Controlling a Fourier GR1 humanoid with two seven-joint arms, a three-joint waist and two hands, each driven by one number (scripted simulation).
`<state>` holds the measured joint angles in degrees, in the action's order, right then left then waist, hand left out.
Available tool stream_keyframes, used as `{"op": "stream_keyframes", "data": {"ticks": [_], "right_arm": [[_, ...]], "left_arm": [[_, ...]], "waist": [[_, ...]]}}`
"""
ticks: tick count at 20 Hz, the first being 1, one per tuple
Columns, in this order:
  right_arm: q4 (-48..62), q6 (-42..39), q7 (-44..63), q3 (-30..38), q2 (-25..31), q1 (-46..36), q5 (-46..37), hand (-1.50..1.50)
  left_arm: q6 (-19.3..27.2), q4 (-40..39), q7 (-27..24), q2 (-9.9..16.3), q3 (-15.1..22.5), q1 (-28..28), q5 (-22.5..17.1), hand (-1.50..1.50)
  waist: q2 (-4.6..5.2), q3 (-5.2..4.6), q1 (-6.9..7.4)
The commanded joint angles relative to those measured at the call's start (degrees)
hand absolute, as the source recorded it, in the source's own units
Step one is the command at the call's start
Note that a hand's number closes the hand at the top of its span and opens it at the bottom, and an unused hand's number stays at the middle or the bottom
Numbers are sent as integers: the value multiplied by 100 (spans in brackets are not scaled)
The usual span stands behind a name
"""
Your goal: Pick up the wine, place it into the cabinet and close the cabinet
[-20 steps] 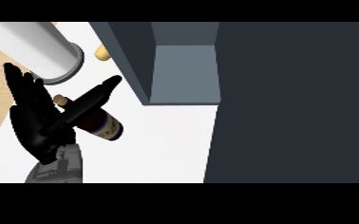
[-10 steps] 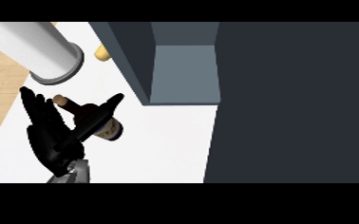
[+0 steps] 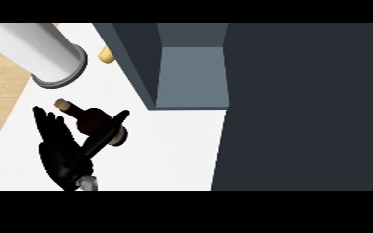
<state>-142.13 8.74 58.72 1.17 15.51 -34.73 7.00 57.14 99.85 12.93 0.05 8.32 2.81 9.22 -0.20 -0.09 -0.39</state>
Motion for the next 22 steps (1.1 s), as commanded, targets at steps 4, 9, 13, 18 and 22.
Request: {"op": "stream_keyframes", "data": {"ticks": [4, 9, 13, 18, 22], "right_arm": [[-884, -62, 236, -46, -45, 515, 363, -150], [-706, -36, 221, 35, -29, 276, 422, -150], [-734, 218, 952, 208, 166, -362, 571, -150], [-916, 160, 618, 13, 14, 116, 401, -150], [-918, 273, 731, -205, -10, 94, 146, -150]], "left_arm": [[-316, -678, -1502, -5, -354, 236, -1556, -150], [-541, -1502, -2654, -5, -489, 120, -2477, -150], [-537, -1641, -2761, -5, -436, 58, -2732, -150], [-1172, -2306, -4063, -5, -553, 196, -4063, -150], [-1624, -2651, -4538, -5, -701, 217, -4187, -150]], "waist": [[4, 1, 4], [8, -4, -9], [-8, 0, -20], [-3, -2, -26], [-2, 2, -3]]}}
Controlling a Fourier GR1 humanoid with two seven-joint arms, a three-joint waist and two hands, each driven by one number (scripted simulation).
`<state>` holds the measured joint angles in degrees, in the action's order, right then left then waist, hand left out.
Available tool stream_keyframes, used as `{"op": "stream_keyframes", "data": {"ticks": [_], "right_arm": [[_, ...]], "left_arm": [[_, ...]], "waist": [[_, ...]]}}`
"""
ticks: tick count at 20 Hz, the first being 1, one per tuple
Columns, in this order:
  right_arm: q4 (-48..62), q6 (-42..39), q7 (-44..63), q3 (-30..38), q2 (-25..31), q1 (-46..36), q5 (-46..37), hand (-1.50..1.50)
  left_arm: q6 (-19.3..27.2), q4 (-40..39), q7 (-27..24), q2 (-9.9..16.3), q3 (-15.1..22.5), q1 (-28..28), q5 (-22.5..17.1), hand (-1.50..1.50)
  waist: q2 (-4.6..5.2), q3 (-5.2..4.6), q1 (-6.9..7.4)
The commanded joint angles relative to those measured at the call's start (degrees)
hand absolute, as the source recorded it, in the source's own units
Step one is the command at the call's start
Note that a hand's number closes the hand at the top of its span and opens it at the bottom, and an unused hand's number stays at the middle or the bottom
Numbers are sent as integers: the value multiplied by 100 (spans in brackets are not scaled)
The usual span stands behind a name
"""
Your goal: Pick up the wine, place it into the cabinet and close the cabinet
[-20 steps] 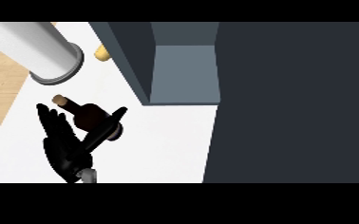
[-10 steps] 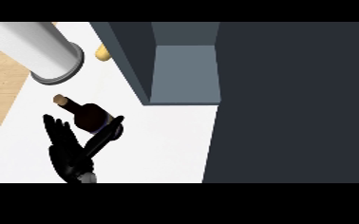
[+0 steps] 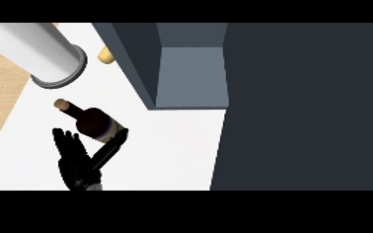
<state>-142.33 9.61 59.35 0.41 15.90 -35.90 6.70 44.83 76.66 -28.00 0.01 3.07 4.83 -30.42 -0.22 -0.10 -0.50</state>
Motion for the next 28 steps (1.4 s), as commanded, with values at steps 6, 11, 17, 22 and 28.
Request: {"op": "stream_keyframes", "data": {"ticks": [6, 11, 17, 22, 28], "right_arm": [[-507, 51, 483, 133, 56, 23, 516, -150], [-699, 117, 301, -219, -91, 347, 114, -150], [-606, 35, 366, 213, 105, 200, 493, -150], [-405, 75, 294, 202, 65, 100, 488, -150], [-198, 45, 12, -170, -87, 77, 240, -150]], "left_arm": [[-844, -1872, -1025, 0, -652, -1005, -517, -150], [-1073, -1810, -935, 57, -836, -1003, -471, -150], [-1207, -1773, -924, 38, -501, -1118, -212, 150], [-945, -2163, -1069, 419, -266, -1439, 399, 150], [-2907, -2147, -1260, 700, 1021, -1380, 939, 150]], "waist": [[20, 1, -35], [14, 6, 12], [8, 9, 0], [7, 10, -15], [-3, 6, -108]]}}
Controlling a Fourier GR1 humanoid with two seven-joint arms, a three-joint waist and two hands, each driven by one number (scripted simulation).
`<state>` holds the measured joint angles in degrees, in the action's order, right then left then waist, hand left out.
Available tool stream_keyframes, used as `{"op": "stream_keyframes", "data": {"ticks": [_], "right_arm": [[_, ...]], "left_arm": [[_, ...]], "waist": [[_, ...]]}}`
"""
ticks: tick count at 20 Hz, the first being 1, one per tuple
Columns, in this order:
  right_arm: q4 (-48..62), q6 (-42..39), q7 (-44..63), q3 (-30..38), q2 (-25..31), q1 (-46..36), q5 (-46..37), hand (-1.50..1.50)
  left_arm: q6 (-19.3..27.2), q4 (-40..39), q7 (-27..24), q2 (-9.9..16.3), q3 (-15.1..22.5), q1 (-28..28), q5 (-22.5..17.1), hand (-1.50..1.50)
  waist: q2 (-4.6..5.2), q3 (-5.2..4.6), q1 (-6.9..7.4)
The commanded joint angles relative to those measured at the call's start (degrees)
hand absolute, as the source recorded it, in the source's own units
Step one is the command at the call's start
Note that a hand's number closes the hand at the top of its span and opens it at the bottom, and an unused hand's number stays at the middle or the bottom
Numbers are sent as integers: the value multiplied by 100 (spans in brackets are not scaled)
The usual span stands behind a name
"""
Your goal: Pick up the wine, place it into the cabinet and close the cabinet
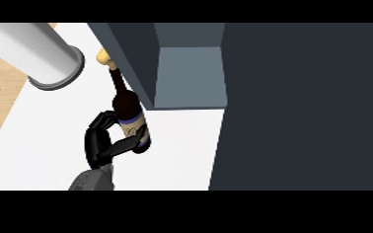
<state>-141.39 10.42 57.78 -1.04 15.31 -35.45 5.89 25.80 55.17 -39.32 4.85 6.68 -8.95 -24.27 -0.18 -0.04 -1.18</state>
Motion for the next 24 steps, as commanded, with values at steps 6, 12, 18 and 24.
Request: {"op": "stream_keyframes", "data": {"ticks": [6, 12, 18, 24], "right_arm": [[-683, -55, 560, 398, 110, 174, 710, -150], [-466, -172, 383, 525, 172, 220, 717, -150], [-208, -185, 128, 586, 38, 305, 760, -150], [-577, -296, 203, 412, 9, 502, 727, -150]], "left_arm": [[-1870, 250, -725, 369, 914, 38, 485, 150], [-2056, 1463, -291, 807, 1004, 225, 579, 150], [-1563, 2512, 1052, 274, 1256, -237, 510, 150], [-675, 3494, 2340, -191, 1635, -600, 838, 150]], "waist": [[-19, 5, 28], [-16, 9, 127], [-8, 11, 125], [-19, 13, 90]]}}
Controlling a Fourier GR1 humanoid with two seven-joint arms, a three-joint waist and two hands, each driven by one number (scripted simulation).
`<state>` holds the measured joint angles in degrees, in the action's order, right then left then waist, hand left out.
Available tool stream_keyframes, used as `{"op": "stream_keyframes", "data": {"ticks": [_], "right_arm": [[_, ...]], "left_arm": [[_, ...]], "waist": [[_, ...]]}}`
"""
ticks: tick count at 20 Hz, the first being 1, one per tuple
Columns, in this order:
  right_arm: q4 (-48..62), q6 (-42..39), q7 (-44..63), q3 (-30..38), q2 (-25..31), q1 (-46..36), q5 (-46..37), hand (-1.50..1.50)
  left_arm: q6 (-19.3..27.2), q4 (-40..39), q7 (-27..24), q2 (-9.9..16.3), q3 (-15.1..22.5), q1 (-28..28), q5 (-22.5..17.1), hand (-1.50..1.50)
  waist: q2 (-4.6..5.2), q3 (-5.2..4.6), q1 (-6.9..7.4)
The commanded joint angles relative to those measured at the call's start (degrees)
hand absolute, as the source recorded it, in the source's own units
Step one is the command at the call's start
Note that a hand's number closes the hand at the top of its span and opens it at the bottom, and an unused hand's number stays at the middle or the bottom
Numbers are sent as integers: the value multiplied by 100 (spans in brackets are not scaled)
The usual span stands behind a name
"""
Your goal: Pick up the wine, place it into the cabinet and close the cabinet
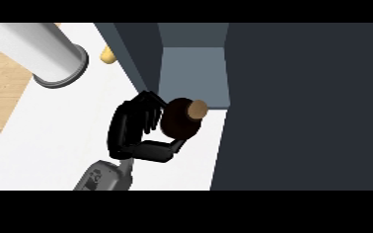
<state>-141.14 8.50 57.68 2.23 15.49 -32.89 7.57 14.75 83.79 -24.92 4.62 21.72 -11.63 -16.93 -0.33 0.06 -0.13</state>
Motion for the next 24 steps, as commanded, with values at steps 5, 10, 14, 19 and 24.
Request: {"op": "stream_keyframes", "data": {"ticks": [5, 10, 14, 19, 24], "right_arm": [[-932, -33, 415, 230, 26, 348, 612, -150], [-411, -49, 161, -154, -131, 211, 314, -150], [-544, -46, 216, 111, -111, 236, 523, -150], [-787, -405, -3, 397, -53, 692, 878, -150], [-706, -111, 560, 268, 34, -22, 701, -150]], "left_arm": [[1090, 602, 1629, -451, 146, -1056, 421, 150], [1275, 465, 2304, -459, -134, -1713, 492, 150], [1708, -68, 2648, -461, -330, -2554, 386, 150], [1959, -542, 2250, -462, -258, -2710, 427, 150], [1736, -1297, 1724, -462, -273, -2746, 807, 150]], "waist": [[0, 0, -64], [20, -6, -21], [24, -4, -77], [30, 1, -109], [18, -8, -101]]}}
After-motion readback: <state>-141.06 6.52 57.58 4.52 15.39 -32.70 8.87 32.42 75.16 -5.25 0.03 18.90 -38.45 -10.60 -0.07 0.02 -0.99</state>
